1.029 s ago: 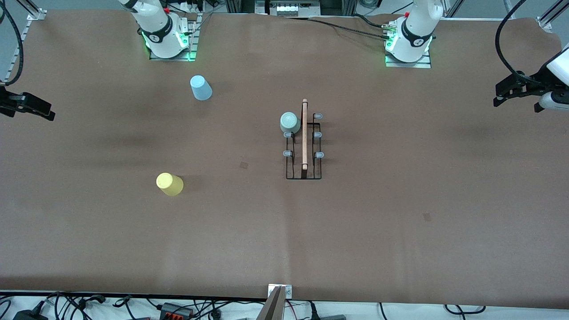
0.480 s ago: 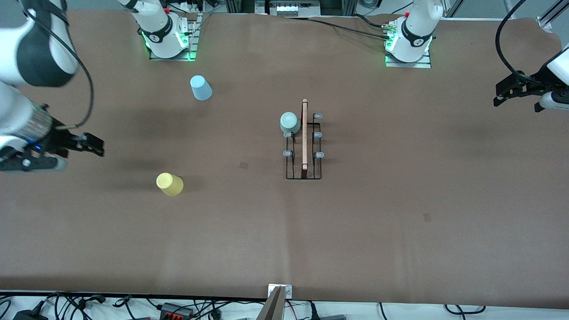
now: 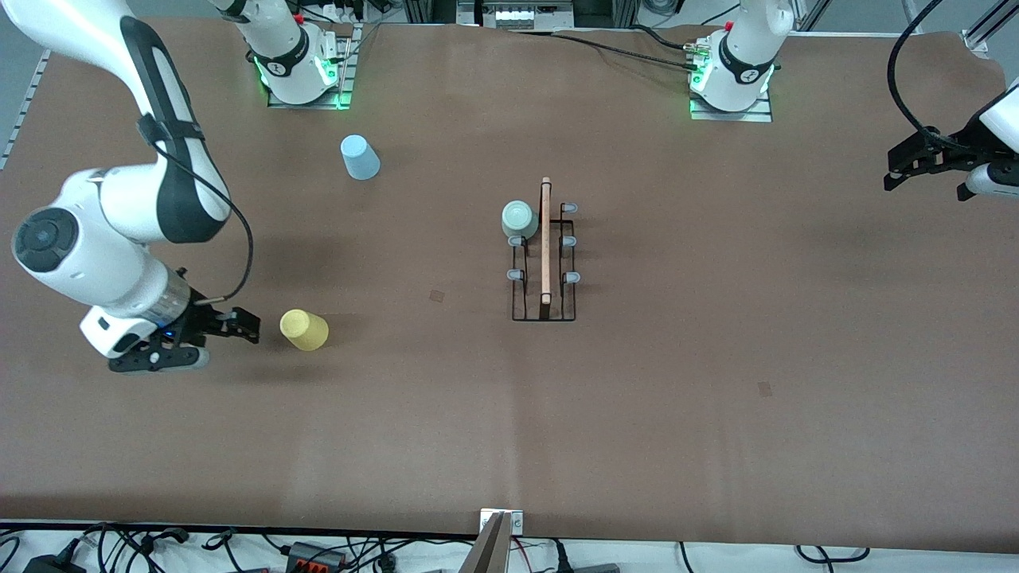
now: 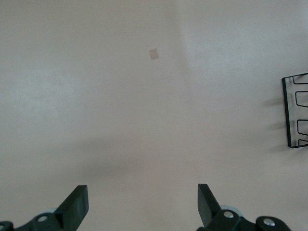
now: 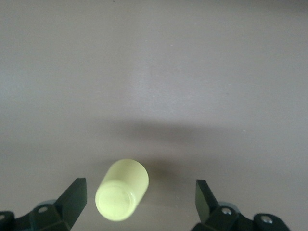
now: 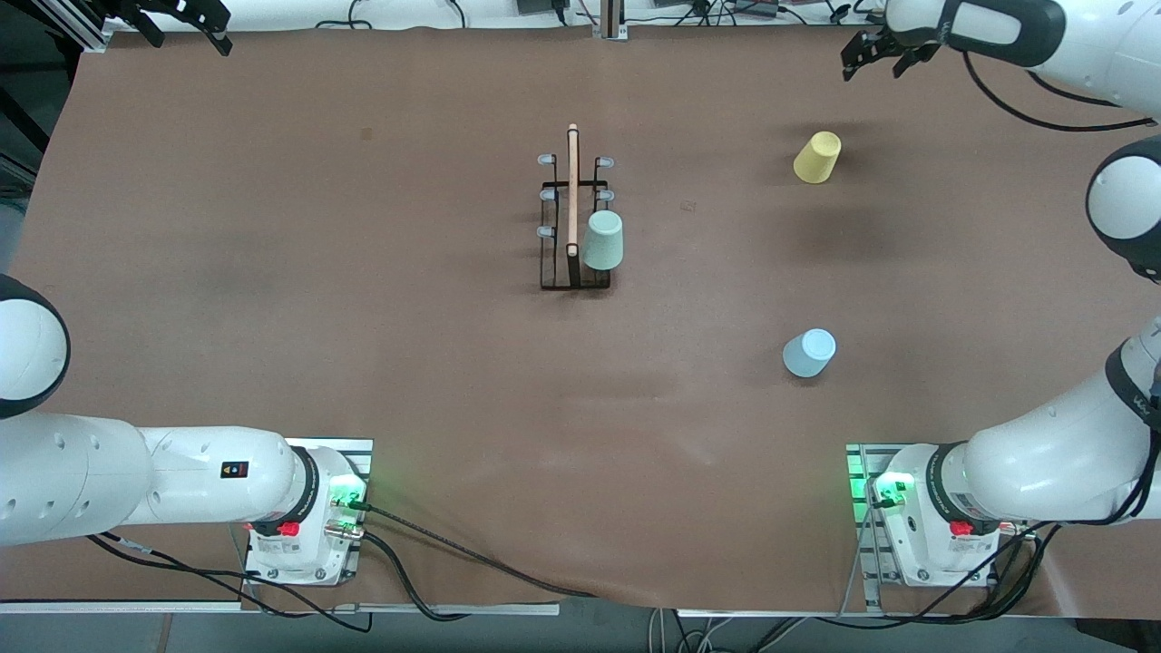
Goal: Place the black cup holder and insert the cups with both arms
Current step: 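Lower the right gripper around the yellow cup and close it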
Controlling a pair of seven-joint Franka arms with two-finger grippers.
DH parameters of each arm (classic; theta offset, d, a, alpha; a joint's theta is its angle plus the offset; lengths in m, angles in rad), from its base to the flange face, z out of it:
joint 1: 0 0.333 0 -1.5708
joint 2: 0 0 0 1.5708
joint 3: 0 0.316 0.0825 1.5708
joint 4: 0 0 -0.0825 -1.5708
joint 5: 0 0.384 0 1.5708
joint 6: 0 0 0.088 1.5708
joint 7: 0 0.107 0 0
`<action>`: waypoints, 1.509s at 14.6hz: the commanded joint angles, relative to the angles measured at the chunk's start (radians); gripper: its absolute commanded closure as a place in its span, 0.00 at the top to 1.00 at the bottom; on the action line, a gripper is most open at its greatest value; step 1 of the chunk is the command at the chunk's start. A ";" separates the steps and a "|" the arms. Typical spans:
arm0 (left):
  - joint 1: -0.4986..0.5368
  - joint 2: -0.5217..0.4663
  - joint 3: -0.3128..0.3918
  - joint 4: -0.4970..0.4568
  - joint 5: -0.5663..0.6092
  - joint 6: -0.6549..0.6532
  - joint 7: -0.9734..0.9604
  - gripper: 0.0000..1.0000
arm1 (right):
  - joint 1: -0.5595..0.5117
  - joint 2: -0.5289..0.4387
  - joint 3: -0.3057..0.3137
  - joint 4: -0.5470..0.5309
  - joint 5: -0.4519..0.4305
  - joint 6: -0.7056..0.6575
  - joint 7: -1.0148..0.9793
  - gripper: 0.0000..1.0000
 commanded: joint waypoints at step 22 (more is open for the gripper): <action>-0.002 0.016 -0.001 0.033 0.022 -0.022 -0.005 1.00 | 0.049 0.075 0.024 -0.272 0.033 0.310 0.082 1.00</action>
